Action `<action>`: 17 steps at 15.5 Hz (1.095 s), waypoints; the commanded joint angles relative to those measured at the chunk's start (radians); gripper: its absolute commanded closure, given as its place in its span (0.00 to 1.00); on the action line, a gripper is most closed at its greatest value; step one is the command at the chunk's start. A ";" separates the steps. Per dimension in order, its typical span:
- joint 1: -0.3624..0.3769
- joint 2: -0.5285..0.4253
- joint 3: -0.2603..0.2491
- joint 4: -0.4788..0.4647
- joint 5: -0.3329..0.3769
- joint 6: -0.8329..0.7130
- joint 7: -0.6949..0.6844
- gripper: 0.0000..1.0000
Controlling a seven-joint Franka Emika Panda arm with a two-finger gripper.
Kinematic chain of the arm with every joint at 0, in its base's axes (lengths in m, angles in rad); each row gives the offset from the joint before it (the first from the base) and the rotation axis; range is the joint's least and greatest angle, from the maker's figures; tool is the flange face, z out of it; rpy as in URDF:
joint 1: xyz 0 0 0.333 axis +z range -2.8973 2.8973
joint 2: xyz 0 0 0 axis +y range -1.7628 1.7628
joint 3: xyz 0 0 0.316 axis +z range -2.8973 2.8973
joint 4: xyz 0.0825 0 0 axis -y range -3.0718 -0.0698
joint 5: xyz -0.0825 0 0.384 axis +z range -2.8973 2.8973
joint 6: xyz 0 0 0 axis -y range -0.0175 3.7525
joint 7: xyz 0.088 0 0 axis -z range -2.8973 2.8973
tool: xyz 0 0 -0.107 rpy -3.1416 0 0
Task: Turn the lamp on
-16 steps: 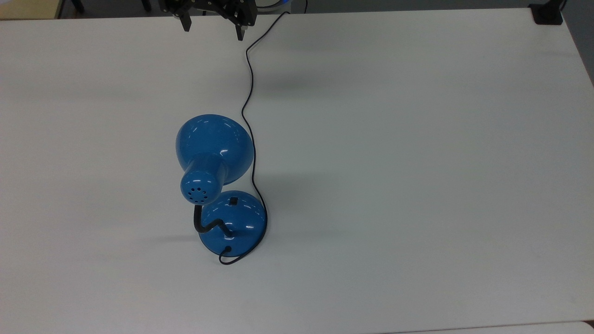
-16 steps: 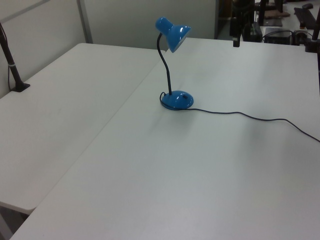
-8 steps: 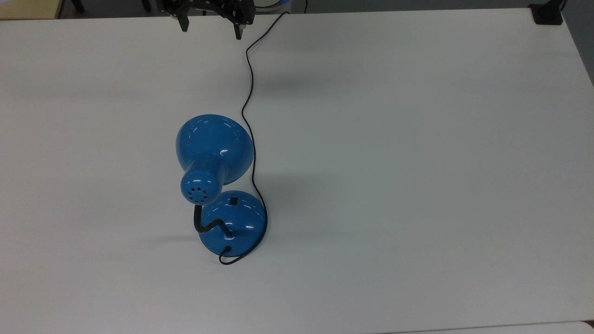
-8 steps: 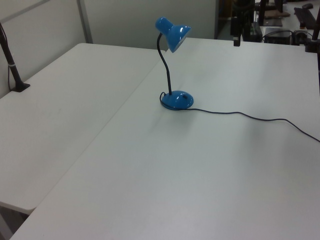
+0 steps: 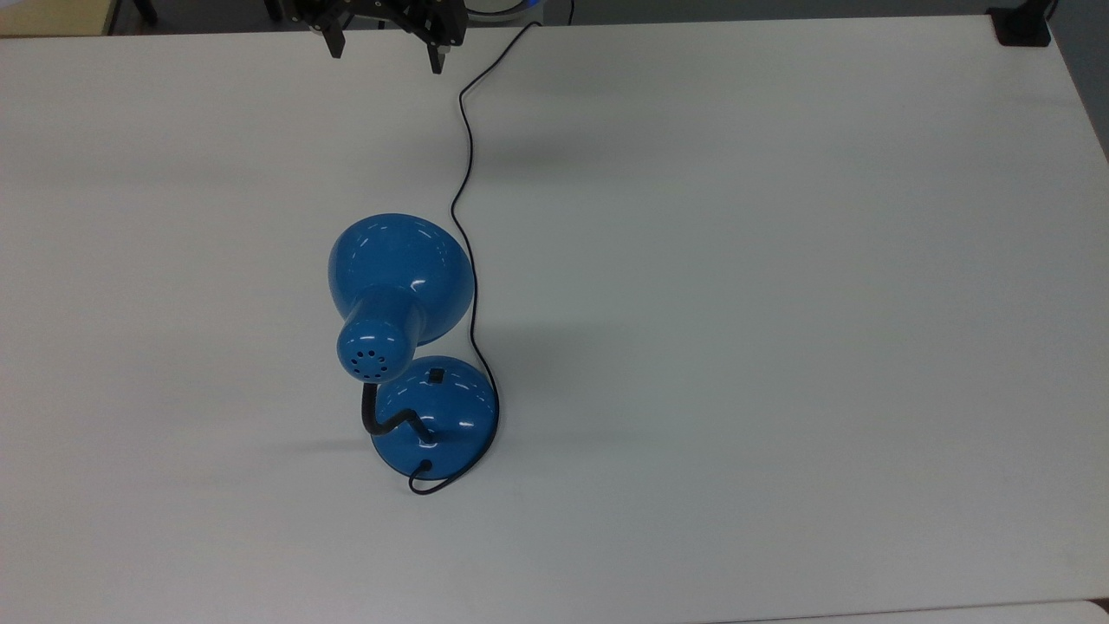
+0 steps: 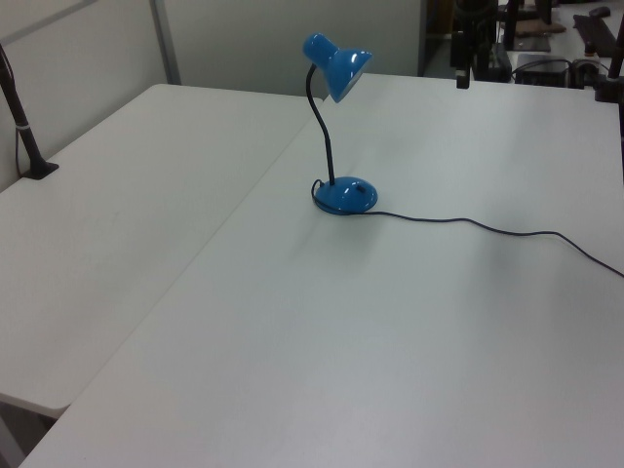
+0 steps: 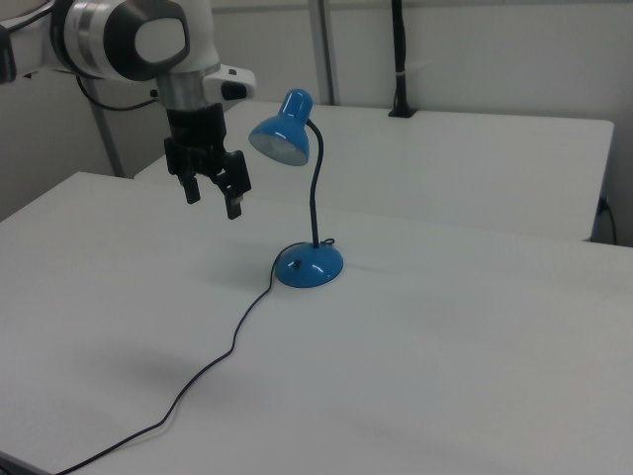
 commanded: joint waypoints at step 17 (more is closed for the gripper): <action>0.020 0.139 -0.004 -0.154 0.012 0.556 -0.226 1.00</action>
